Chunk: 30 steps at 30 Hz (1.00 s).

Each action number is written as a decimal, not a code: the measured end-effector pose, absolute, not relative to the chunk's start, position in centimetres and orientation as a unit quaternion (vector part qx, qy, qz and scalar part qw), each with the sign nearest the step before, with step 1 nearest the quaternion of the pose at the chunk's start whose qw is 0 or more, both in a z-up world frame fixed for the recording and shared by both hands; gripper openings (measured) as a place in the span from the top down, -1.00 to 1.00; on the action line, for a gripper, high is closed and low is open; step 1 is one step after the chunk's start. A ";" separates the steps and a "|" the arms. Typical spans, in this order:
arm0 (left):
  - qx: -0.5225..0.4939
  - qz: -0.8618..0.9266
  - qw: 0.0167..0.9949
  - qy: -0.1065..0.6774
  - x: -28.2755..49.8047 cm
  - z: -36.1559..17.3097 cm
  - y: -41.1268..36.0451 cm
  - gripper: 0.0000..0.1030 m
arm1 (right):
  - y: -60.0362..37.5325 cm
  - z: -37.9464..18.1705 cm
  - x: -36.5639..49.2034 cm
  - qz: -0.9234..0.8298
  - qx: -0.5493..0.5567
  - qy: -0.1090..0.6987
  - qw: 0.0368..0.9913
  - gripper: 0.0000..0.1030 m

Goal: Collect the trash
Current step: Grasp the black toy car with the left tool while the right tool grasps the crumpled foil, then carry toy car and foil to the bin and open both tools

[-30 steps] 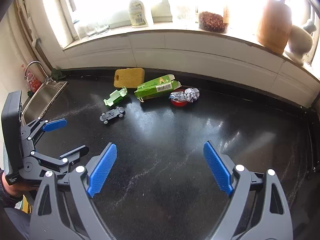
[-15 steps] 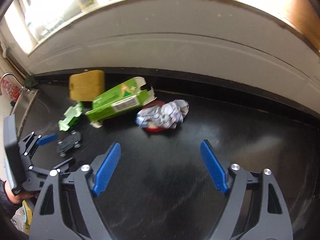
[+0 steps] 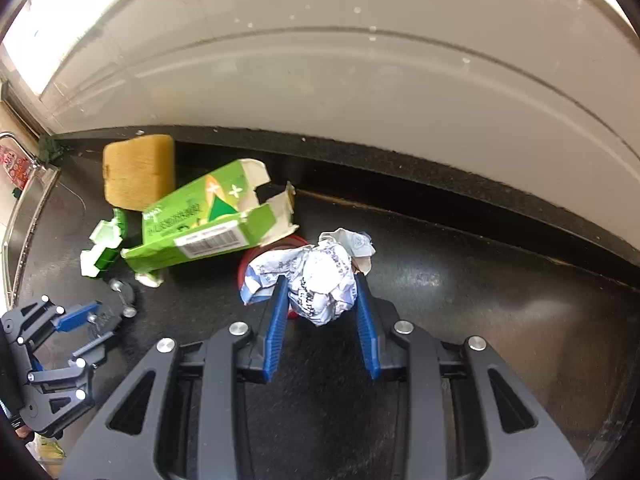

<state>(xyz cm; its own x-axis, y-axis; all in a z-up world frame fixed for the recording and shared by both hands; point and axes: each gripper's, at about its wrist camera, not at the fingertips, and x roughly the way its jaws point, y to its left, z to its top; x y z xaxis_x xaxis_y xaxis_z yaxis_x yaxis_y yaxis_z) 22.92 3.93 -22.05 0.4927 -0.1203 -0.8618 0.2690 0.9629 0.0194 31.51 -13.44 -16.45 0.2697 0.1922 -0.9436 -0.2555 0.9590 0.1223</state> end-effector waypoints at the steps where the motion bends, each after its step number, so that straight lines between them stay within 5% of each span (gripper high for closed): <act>1: 0.076 -0.111 0.863 0.488 22.7 -21.7 3.8 0.31 | -13.5 -16.0 31.2 0.140 -0.026 0.583 0.800 0.38; 16: 0.080 -0.104 0.892 0.431 13.9 -14.7 1.3 0.31 | -14.0 -5.6 20.8 0.153 -0.013 0.524 0.838 0.38; 30: 0.083 -0.112 0.899 0.415 7.9 -12.7 -1.1 0.31 | -16.0 -3.5 11.7 0.160 -0.010 0.523 0.837 0.38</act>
<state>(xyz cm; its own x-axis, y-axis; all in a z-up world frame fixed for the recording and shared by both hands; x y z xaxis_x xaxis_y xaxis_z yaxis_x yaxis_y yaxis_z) 7.93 -1.11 -12.72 0.6310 -0.1319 -0.7645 0.2702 0.9611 0.0573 11.73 -16.04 -3.47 0.4008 0.2573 -0.8793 -0.2781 0.9486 0.1508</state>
